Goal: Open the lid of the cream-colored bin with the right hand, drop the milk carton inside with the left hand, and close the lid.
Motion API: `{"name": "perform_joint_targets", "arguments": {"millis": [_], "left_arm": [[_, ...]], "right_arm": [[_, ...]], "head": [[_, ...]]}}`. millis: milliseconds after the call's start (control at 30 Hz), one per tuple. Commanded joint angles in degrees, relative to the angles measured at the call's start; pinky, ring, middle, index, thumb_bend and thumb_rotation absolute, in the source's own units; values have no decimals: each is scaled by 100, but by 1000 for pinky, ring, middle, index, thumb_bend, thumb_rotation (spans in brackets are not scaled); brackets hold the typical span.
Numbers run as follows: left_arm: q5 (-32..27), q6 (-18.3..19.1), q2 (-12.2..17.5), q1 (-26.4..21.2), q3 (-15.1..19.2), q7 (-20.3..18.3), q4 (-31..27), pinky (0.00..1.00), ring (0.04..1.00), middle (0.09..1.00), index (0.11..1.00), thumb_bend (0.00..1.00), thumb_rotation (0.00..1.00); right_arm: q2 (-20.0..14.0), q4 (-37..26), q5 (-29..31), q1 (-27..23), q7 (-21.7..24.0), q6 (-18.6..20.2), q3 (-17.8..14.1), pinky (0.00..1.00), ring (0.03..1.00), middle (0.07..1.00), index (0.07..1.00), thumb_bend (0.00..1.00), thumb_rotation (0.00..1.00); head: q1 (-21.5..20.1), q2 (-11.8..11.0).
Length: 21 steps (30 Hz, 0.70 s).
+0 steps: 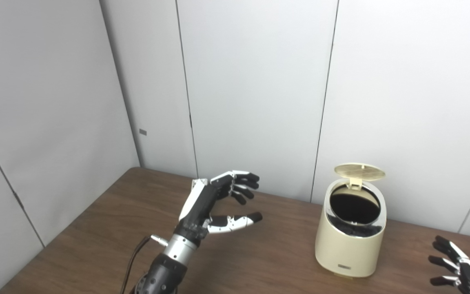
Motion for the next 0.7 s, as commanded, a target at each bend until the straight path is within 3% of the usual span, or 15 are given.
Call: {"name": "perform_joint_targets", "arguments": {"millis": [0, 133, 267, 467, 533, 600, 667], "left_arm": [[-91, -28, 151, -261, 72, -3, -226, 520, 599, 679, 724, 688, 49], [49, -46, 367, -449, 209, 90, -90, 498, 605, 692, 725, 694, 74], [-95, -4, 553, -607, 323, 27, 45, 497, 621, 689, 717, 710, 37], [-123, -12, 594, -632, 324, 22, 81, 500, 627, 688, 717, 713, 40], [-223, -345, 839, -832, 422, -34, 531, 554, 660, 686, 701, 728, 52], [-331, -640, 1006, -989, 504, -84, 909, 672, 712, 699, 684, 759, 60], [-398, -743, 1076, -1058, 533, -127, 1091, 738, 745, 710, 681, 780, 68]], "right_arm": [[-48, -119, 31, -209, -17, -220, -12, 617, 808, 895, 909, 711, 397], [-42, -134, -8, -227, -26, -237, 1, 614, 813, 897, 911, 708, 400], [-38, -162, -42, -223, -29, -171, -4, 627, 817, 897, 911, 715, 413], [-35, -159, -51, -222, -31, -171, -8, 633, 819, 896, 909, 718, 416], [-54, -138, -46, -219, -25, -163, -20, 639, 825, 893, 909, 724, 423], [-68, -133, -45, -215, -18, -145, -28, 653, 837, 895, 910, 725, 435], [-76, -142, -27, -208, -6, -132, -35, 657, 836, 893, 910, 725, 434]], "head": [[-6, -2], [-28, 8], [-22, 13], [-22, 13], [-14, 20], [-28, 26], [-28, 35]]}}
